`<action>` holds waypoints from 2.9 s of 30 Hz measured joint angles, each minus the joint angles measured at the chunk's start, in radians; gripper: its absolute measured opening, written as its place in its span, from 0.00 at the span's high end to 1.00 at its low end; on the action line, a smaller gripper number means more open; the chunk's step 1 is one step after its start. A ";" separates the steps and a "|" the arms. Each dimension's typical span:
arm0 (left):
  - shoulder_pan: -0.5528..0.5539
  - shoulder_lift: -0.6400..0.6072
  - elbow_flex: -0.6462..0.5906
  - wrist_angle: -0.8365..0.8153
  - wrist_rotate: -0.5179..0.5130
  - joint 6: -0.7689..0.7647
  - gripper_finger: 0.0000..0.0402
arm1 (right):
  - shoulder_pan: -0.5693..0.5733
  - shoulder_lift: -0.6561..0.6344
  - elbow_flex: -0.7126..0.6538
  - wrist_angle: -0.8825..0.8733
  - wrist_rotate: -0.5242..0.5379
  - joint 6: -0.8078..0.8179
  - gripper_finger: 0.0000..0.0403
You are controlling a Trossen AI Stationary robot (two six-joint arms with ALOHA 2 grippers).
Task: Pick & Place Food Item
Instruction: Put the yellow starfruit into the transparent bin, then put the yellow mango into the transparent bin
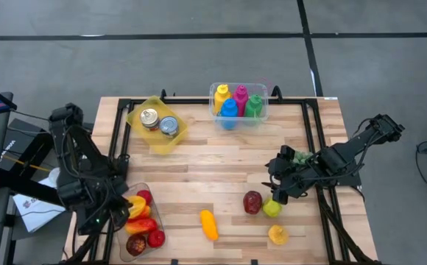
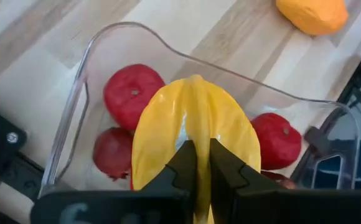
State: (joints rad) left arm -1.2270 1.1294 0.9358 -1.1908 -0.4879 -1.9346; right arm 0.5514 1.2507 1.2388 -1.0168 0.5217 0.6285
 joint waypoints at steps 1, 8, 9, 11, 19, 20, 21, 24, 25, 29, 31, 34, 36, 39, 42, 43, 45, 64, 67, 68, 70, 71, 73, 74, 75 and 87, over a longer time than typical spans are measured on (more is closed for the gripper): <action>-0.011 -0.001 -0.008 0.000 -0.005 -0.016 0.98 | 0.000 0.000 0.000 0.000 0.000 0.000 0.27; -0.112 -0.001 -0.023 -0.025 0.057 -0.173 0.98 | 0.000 0.000 0.000 0.000 0.000 -0.002 0.27; -0.125 -0.001 -0.023 -0.035 0.057 -0.194 0.98 | 0.000 0.000 0.000 0.000 0.000 -0.004 0.27; -0.140 -0.001 -0.023 -0.056 0.057 -0.218 0.98 | 0.000 0.000 0.000 0.000 0.000 -0.009 0.27; -0.140 -0.001 -0.023 -0.082 0.002 -0.203 0.97 | 0.000 0.000 0.000 0.000 0.000 -0.011 0.27; -0.141 -0.001 -0.023 -0.082 0.001 -0.195 0.97 | 0.000 0.000 0.000 0.000 0.000 -0.011 0.27; -0.142 -0.001 -0.023 -0.083 0.000 -0.192 0.97 | 0.000 0.000 0.000 0.000 0.001 -0.011 0.27; -0.142 -0.001 -0.025 -0.091 0.000 -0.168 0.97 | 0.000 0.000 0.000 0.000 0.001 -0.010 0.27; -0.142 -0.001 -0.031 -0.089 0.000 -0.167 0.96 | 0.000 0.000 0.000 0.000 0.001 -0.010 0.27; -0.142 -0.001 -0.071 -0.050 0.034 -0.166 0.95 | 0.000 0.000 0.000 0.000 0.000 -0.009 0.27; -0.142 -0.001 -0.095 -0.009 0.041 -0.166 0.95 | 0.000 0.000 0.000 0.000 0.000 -0.008 0.27; -0.142 -0.001 -0.122 0.031 0.042 -0.166 0.94 | 0.000 0.000 0.000 0.000 0.000 -0.008 0.27; -0.141 -0.001 -0.127 0.036 0.041 -0.166 0.93 | 0.000 0.000 0.000 0.000 0.000 -0.008 0.27; -0.140 -0.001 -0.128 0.037 0.042 -0.166 0.91 | -0.001 0.000 0.000 0.000 0.000 -0.008 0.27; -0.140 -0.015 -0.128 0.046 0.054 -0.165 0.86 | -0.005 0.000 0.000 0.000 0.000 -0.008 0.27; -0.140 -0.021 -0.128 0.046 0.056 -0.165 0.84 | -0.005 0.000 0.000 0.000 0.000 -0.008 0.27; -0.136 -0.037 -0.128 0.049 0.059 -0.165 0.79 | -0.005 0.000 0.000 0.000 0.000 -0.009 0.27; -0.100 -0.113 -0.128 0.055 0.042 -0.138 0.40 | -0.005 0.000 0.000 0.000 0.000 -0.010 0.27; -0.100 -0.113 -0.128 0.055 0.065 -0.138 0.40 | -0.005 0.000 0.000 0.000 0.000 -0.010 0.27; -0.100 -0.113 -0.128 0.056 0.066 -0.138 0.40 | -0.005 0.000 0.000 0.000 0.000 -0.010 0.27; -0.100 -0.113 -0.128 0.056 0.058 -0.140 0.41 | -0.005 0.000 0.000 0.000 0.000 -0.010 0.27; -0.098 -0.114 -0.128 0.059 0.053 -0.139 0.41 | -0.005 0.000 0.000 0.000 0.000 -0.010 0.27; -0.086 -0.120 -0.128 0.076 0.053 -0.123 0.41 | -0.005 0.000 0.000 0.000 0.000 -0.010 0.27; -0.080 -0.125 -0.128 0.082 0.053 -0.114 0.41 | -0.005 0.000 0.000 0.000 0.000 -0.011 0.27; -0.078 -0.131 -0.128 0.082 0.053 -0.108 0.41 | -0.005 0.000 0.000 0.000 0.000 -0.010 0.27; -0.007 -0.144 -0.128 0.065 0.283 -0.110 0.40 | -0.005 0.000 0.000 0.000 0.000 -0.010 0.27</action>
State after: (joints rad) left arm -1.2339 0.9852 0.8078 -1.1260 -0.2046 -2.0445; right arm 0.5465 1.2507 1.2385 -1.0168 0.5217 0.6182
